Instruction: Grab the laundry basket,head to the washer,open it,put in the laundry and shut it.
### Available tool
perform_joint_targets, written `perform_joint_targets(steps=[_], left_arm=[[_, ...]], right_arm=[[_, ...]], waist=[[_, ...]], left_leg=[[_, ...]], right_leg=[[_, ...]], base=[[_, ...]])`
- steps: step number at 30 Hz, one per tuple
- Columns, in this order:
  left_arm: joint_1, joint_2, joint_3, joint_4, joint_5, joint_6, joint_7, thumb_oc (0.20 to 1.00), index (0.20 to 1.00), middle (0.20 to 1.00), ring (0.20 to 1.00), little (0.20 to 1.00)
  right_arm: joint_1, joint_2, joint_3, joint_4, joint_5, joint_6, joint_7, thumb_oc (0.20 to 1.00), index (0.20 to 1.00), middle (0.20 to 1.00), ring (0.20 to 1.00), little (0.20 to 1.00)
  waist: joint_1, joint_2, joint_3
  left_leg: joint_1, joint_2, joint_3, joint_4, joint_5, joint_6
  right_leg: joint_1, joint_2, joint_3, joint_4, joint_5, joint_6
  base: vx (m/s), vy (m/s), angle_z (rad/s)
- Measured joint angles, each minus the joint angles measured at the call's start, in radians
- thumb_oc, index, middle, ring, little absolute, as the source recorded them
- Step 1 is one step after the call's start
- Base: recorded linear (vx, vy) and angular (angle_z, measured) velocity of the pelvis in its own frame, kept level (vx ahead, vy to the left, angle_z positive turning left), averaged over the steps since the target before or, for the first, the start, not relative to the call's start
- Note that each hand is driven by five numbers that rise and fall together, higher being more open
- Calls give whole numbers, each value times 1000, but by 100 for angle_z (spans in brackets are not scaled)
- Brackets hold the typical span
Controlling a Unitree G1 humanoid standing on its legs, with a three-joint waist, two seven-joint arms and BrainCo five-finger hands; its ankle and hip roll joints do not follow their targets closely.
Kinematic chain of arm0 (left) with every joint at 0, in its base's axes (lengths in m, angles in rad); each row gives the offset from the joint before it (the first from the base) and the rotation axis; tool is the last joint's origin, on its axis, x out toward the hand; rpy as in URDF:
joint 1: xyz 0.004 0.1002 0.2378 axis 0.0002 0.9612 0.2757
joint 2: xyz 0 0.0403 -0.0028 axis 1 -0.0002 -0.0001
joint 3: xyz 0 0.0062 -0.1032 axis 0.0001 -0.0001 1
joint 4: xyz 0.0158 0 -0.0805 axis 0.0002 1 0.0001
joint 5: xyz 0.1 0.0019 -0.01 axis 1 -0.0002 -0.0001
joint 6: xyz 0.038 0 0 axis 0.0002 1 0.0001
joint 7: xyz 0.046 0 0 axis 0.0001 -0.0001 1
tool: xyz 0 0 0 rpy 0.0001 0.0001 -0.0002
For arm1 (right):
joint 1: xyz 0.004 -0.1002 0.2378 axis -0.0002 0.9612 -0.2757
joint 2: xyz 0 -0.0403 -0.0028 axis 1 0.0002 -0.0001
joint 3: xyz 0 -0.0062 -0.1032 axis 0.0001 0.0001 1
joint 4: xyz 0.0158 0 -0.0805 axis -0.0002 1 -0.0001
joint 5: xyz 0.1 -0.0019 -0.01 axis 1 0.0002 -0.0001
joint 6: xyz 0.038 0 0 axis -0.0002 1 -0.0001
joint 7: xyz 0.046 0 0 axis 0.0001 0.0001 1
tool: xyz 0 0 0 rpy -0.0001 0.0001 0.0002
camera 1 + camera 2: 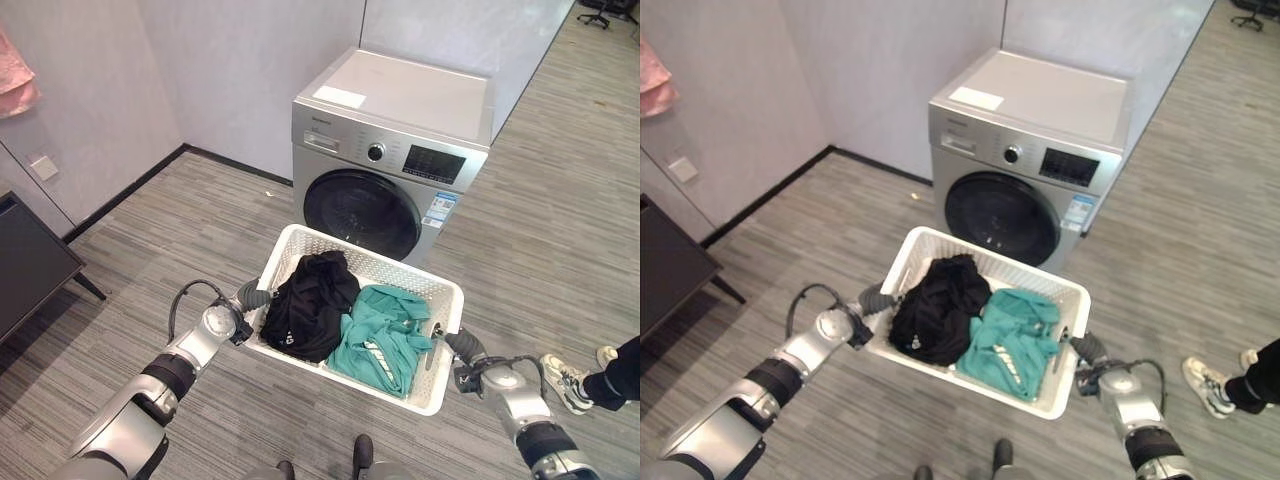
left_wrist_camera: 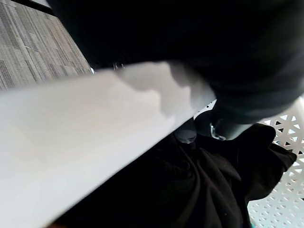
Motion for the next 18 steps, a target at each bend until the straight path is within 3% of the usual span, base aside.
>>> perform_joint_targets(steps=[18], left_arm=[[9, -6, 0, 0, 1, 0, 0, 200, 200, 200, 200, 200]], right_arm=[[16, 0, -1, -7, 0, 0, 0, 200, 200, 200, 200, 200]], waist=[[-7, 4, -11]], left_leg=[[10, 26, -10, -29, 26, -16]], right_leg=[[1, 25, -18, 0, -1, -20]], base=[[6, -4, 1]])
